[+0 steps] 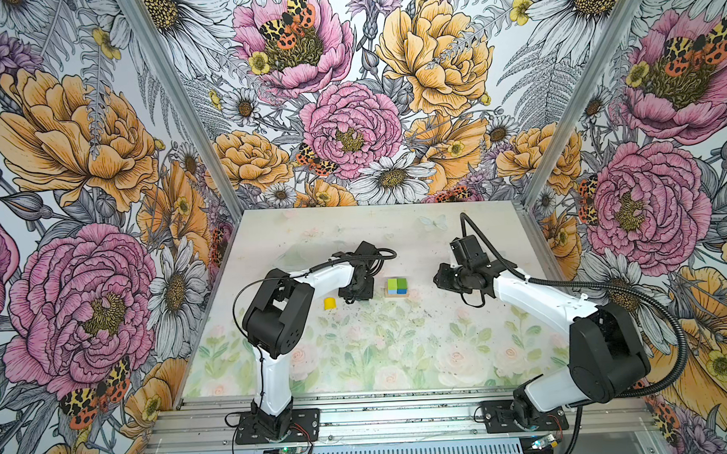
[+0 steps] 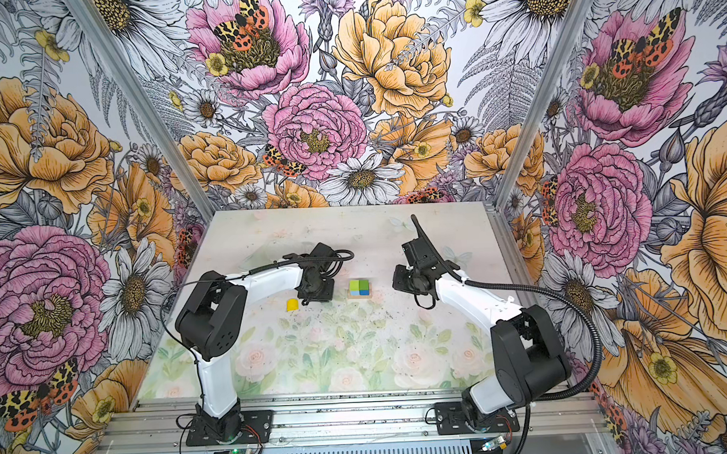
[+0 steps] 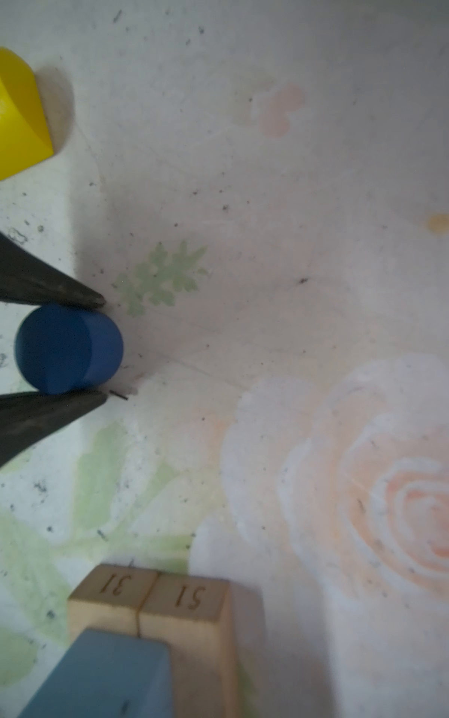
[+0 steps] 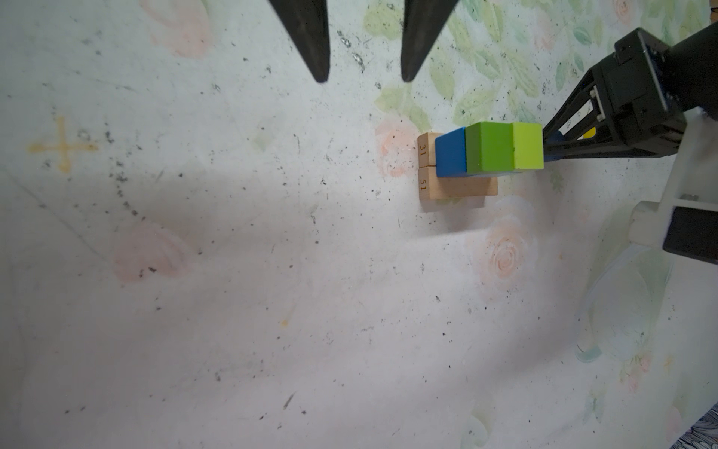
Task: Build the wood block tower
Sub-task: 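Lift the blue cylinder with the left gripper and carry it over the stack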
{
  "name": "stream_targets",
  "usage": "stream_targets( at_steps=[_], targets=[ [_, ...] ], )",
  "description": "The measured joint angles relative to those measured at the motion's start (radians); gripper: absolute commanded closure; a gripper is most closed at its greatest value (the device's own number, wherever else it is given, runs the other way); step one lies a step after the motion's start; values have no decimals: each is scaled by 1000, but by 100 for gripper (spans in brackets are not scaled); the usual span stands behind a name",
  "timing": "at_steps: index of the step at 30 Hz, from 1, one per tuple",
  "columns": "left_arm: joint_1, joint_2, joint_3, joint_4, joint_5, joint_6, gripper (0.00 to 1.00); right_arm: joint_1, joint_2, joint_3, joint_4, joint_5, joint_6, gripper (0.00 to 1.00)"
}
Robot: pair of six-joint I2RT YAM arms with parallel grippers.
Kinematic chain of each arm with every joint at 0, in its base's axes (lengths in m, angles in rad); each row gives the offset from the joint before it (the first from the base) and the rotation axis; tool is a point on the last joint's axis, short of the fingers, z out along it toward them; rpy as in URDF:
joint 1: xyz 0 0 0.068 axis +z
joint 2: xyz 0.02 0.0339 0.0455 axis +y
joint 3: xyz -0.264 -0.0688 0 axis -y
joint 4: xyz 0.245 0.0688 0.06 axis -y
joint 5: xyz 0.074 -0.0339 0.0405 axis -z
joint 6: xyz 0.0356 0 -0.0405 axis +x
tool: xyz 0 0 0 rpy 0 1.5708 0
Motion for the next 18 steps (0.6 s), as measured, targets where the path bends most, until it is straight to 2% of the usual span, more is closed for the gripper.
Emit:
stream_targets(
  at_steps=[7, 11, 18],
  targets=[
    [0, -1, 0, 1, 0, -2, 79, 0, 0, 0, 0, 0, 0, 67],
    [0, -14, 10, -30, 1, 15, 80, 0, 0, 0, 0, 0, 0, 67],
    [-16, -112, 145, -119, 3, 85, 80, -11, 0, 0, 0, 0, -1, 67]
  ],
)
